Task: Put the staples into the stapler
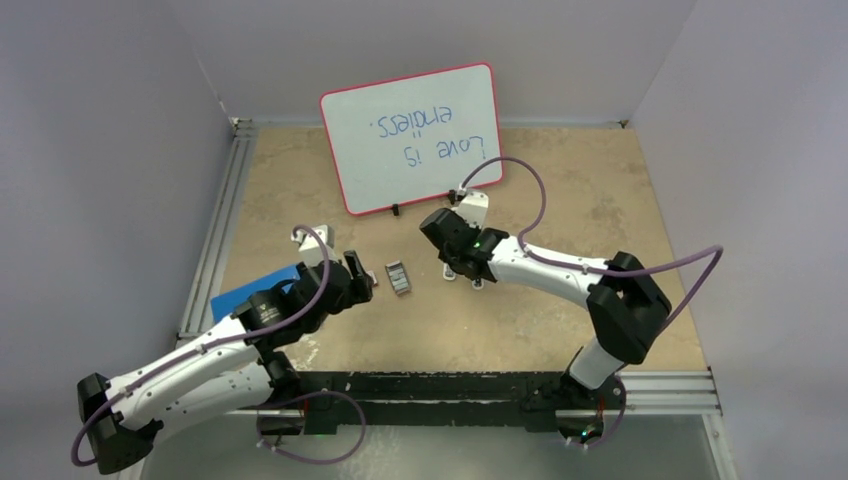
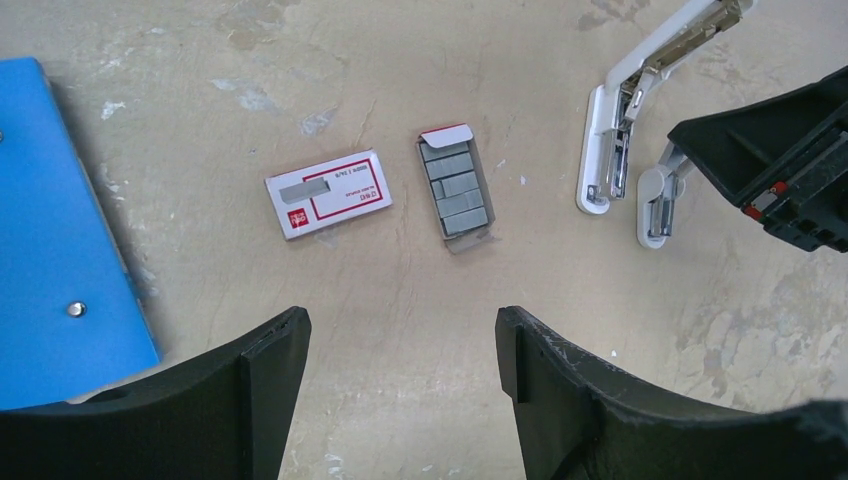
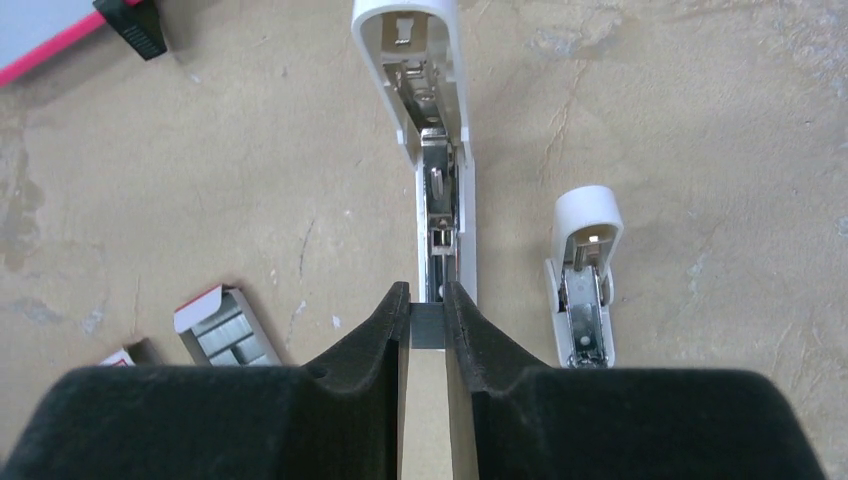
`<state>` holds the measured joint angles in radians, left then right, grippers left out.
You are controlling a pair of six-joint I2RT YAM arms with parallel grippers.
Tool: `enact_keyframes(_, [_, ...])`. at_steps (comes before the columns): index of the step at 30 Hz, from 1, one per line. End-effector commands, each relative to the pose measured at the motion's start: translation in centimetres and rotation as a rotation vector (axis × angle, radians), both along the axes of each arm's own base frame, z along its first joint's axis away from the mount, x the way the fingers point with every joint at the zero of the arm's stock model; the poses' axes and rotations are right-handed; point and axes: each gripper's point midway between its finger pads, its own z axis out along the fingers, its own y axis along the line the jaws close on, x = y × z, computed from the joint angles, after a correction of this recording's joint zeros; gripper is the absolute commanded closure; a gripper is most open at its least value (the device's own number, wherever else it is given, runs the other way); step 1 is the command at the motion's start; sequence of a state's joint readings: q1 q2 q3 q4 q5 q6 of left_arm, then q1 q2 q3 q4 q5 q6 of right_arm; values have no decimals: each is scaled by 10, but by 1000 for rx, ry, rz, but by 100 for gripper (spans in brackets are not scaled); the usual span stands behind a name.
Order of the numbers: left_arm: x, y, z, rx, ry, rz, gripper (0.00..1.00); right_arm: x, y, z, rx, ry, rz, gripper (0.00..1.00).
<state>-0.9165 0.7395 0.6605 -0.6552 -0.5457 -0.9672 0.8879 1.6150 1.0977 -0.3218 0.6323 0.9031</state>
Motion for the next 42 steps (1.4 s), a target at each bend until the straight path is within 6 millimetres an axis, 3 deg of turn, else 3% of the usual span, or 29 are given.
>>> enact_keyframes(1, [10,-12,12,-29,-49,-22,32,15,-3,2,26,-49,-102,81])
enact_keyframes(14, [11,-15,7,-6,-52,-53,32,16,-6,-21,3,-25,-157,82])
enact_keyframes(42, [11,-14,4,2,-49,-48,32,20,0,-28,-19,-28,-112,83])
